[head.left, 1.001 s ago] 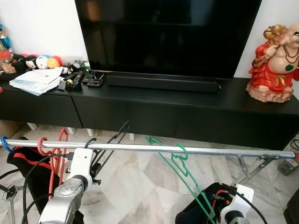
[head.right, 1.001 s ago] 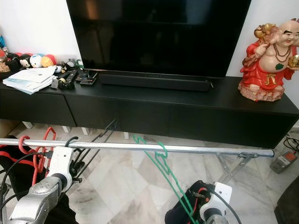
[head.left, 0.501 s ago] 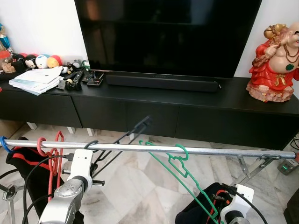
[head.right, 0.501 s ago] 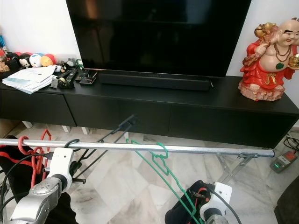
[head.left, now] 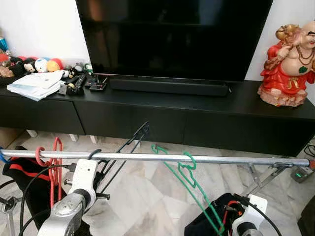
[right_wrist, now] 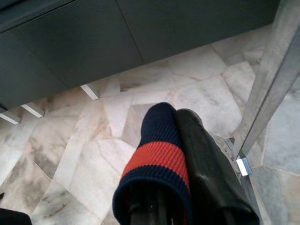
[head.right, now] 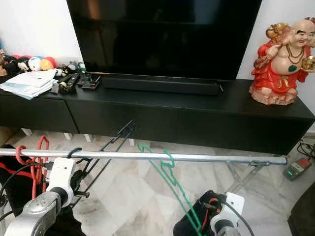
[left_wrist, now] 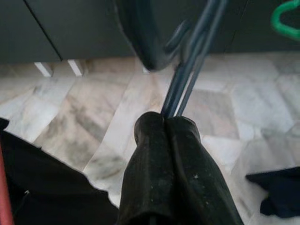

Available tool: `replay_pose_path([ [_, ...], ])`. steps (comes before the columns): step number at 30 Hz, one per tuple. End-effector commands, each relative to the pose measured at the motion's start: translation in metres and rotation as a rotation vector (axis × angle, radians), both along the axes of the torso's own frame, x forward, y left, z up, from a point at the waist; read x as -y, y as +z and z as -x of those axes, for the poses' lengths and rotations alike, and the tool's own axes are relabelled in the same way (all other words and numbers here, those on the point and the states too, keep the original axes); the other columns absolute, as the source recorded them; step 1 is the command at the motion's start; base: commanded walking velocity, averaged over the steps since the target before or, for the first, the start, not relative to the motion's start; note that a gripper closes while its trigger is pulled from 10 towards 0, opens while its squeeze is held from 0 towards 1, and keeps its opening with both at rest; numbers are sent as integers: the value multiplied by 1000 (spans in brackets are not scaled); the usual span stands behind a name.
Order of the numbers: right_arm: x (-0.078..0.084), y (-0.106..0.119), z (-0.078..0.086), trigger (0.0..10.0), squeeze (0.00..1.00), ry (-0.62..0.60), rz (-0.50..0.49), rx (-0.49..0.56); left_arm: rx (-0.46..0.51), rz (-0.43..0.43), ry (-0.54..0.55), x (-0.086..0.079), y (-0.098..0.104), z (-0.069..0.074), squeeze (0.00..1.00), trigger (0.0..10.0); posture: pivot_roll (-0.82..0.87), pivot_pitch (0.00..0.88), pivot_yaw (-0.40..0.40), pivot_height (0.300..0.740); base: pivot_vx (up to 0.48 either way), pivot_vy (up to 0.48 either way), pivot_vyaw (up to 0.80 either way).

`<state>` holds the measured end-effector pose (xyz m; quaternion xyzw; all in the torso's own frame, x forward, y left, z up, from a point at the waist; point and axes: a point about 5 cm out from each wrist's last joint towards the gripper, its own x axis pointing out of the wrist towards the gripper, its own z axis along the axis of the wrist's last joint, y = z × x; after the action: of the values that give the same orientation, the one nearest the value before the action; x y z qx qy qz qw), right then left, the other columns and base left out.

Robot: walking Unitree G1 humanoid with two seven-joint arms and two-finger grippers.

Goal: Hang hanger

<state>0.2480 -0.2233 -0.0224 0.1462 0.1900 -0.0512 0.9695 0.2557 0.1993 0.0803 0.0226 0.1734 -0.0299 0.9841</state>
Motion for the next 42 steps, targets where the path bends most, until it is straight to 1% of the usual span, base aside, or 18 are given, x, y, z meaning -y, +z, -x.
replay_pose_path([
  [1, 0, -1, 1, 10000, 0, 12, 1, -11, 43, 33, -1, 1, 2, 7, 0, 10000, 80, 0, 34, 740, 0, 0, 0],
  [5, 0, -1, 0, 10000, 0, 16, 2, -12, 50, 32, 1, 2, -3, 16, 0, 10000, 85, 0, 28, 740, 0, 0, 0],
  [8, 1, -1, 0, 10000, 0, 18, 5, -13, 72, 61, 16, 2, -1, 22, 0, 10000, 87, 0, 26, 740, 0, 0, 0],
  [12, 1, 0, 0, 10000, 0, 19, 6, -15, 96, 69, 20, 2, 1, 25, 0, 10000, 89, 0, 24, 740, 0, 0, 0],
  [13, 1, 0, 0, 10000, 0, 20, 6, -15, 119, 85, 22, 2, 2, 26, 1000, 10000, 90, 0, 23, 740, 0, 0, 0],
  [17, 1, 0, 0, 10000, 0, 22, 6, -16, 150, 122, 24, 4, 5, 26, 1000, 10000, 92, 0, 22, 740, 0, 0, 0],
  [19, 1, -1, 0, 10000, 0, 22, 6, -16, 137, 111, 14, 6, 5, 24, 1000, 10000, 91, 0, 21, 740, 0, 0, 0],
  [20, 1, 0, 0, 10000, 0, 22, 6, -16, 136, 108, 12, 6, 4, 23, 886, 10000, 88, 0, 22, 740, 0, 0, 0],
  [21, 0, 0, 0, 10000, 0, 22, 6, -16, 137, 108, 11, 7, 4, 23, 886, 10000, 88, 0, 22, 740, 0, 0, 0],
  [22, 0, 0, 0, 10000, 0, 22, 6, -16, 138, 107, 12, 7, 4, 22, 604, 10000, 88, 0, 23, 740, 0, 0, 0],
  [23, 0, 0, -1, 10000, 0, 21, 6, -16, 127, 84, 22, 7, 3, 20, 0, 10000, 88, 0, 23, 740, 0, 0, 0],
  [28, 1, 0, -1, 10000, 0, 20, 6, -16, 88, 56, 56, 3, -2, 17, 0, 10000, 88, 0, 24, 740, 0, 0, 0],
  [29, 1, 0, -1, 10000, 0, 19, 6, -17, 65, 54, 84, 1, -4, 15, 1000, 10000, 89, 0, 23, 740, 0, 0, 0],
  [34, 1, 0, -1, 10000, 0, 19, 6, -15, 56, 57, 98, 2, -5, 12, 1000, 10000, 88, 0, 22, 740, 0, 0, 0],
  [38, 1, 1, -2, 10000, 0, 19, 6, -12, 66, 56, 98, 5, -3, 11, 1000, 10000, 87, 0, 23, 740, 0, 0, 0],
  [42, 2, 1, -2, 10000, 0, 20, 7, -12, 90, 52, 100, 5, -4, 17, 1000, 10000, 88, 0, 20, 740, 0, 0, 0],
])
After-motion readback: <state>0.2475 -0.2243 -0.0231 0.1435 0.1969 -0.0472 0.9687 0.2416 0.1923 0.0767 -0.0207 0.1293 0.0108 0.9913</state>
